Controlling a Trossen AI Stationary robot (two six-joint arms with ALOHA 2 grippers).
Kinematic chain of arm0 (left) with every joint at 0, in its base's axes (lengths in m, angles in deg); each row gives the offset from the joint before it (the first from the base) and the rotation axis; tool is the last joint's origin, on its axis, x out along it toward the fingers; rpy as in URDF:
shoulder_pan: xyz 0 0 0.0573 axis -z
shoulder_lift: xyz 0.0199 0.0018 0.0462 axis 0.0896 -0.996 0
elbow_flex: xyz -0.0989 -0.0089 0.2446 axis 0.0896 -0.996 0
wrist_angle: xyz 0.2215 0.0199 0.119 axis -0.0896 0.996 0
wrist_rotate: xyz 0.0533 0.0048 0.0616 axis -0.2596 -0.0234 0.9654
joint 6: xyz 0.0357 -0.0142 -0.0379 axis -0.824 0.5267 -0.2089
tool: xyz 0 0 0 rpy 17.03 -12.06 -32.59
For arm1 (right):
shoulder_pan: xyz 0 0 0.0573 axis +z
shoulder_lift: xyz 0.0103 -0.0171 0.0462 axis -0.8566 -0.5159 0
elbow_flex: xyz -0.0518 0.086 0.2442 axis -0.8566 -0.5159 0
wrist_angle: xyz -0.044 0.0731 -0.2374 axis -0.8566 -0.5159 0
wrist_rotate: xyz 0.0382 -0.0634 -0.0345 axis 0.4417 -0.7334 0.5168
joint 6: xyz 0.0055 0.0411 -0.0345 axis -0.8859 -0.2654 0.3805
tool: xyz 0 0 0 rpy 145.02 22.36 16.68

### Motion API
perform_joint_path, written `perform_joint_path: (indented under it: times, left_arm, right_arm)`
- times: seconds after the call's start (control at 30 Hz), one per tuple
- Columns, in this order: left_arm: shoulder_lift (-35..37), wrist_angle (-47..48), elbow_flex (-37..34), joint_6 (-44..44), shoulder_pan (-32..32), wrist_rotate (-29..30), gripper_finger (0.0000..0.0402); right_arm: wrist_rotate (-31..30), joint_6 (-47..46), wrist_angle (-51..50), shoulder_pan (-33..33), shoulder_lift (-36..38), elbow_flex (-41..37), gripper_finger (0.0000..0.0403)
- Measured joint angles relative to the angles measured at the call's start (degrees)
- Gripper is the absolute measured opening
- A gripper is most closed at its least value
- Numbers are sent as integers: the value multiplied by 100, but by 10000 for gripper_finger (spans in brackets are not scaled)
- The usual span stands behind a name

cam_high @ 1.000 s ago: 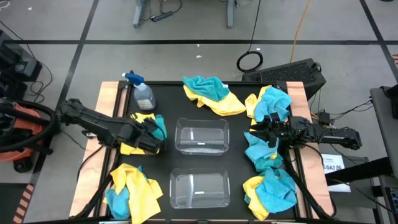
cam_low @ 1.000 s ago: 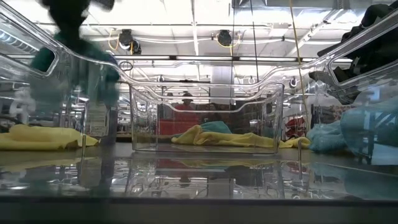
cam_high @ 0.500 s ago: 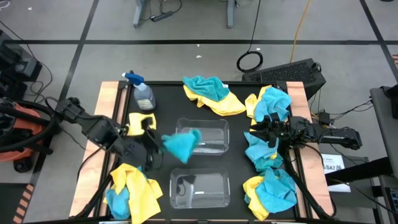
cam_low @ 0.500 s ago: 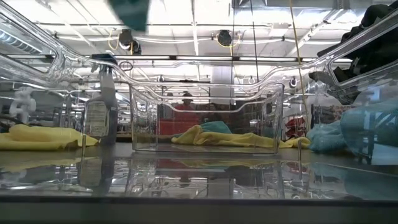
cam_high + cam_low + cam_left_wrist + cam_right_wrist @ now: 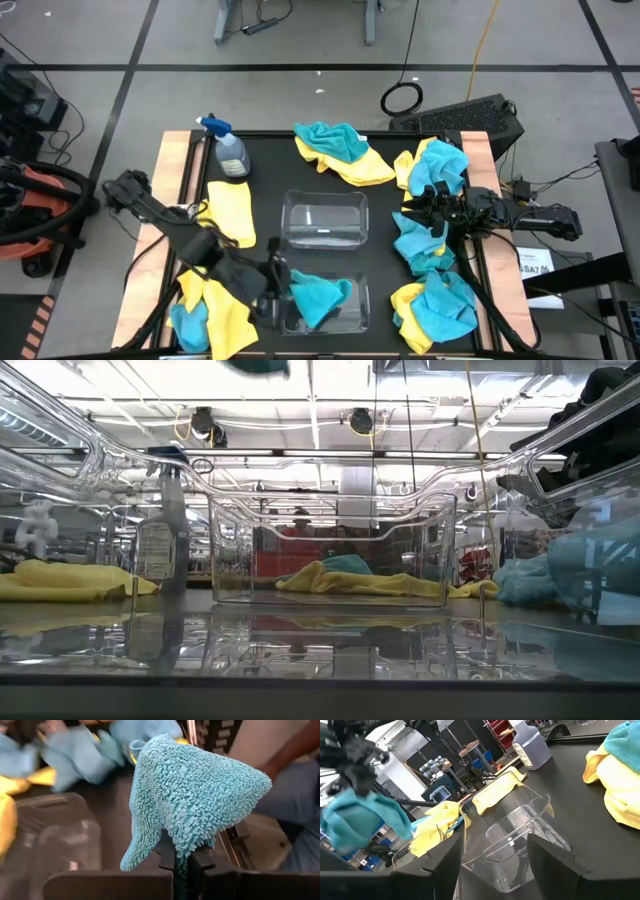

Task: Sort microfiber towel by color & place in baskets
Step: Put the blue microfiber cloth into the bottom transparent bin

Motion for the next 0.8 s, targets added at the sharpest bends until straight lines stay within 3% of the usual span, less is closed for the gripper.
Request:
perform_joint_path:
  times: [0.3, 0.53, 0.63, 0.8]
  left_arm:
    - [-1018, 10, -2, 503, -154, -616, 11]
    - [-1464, 642, -2, 807, -353, -740, 16]
    - [-1570, 671, -2, 876, -417, -990, 39]
    - [-1586, 664, -2, 914, -498, -1045, 115]
  right_arm:
    - [0, 1, -2, 1, 0, 0, 215]
    - [0, -1, 0, 1, 0, 0, 215]
    - [0, 1, -1, 0, 0, 0, 215]
    - [0, -1, 0, 1, 0, 0, 215]
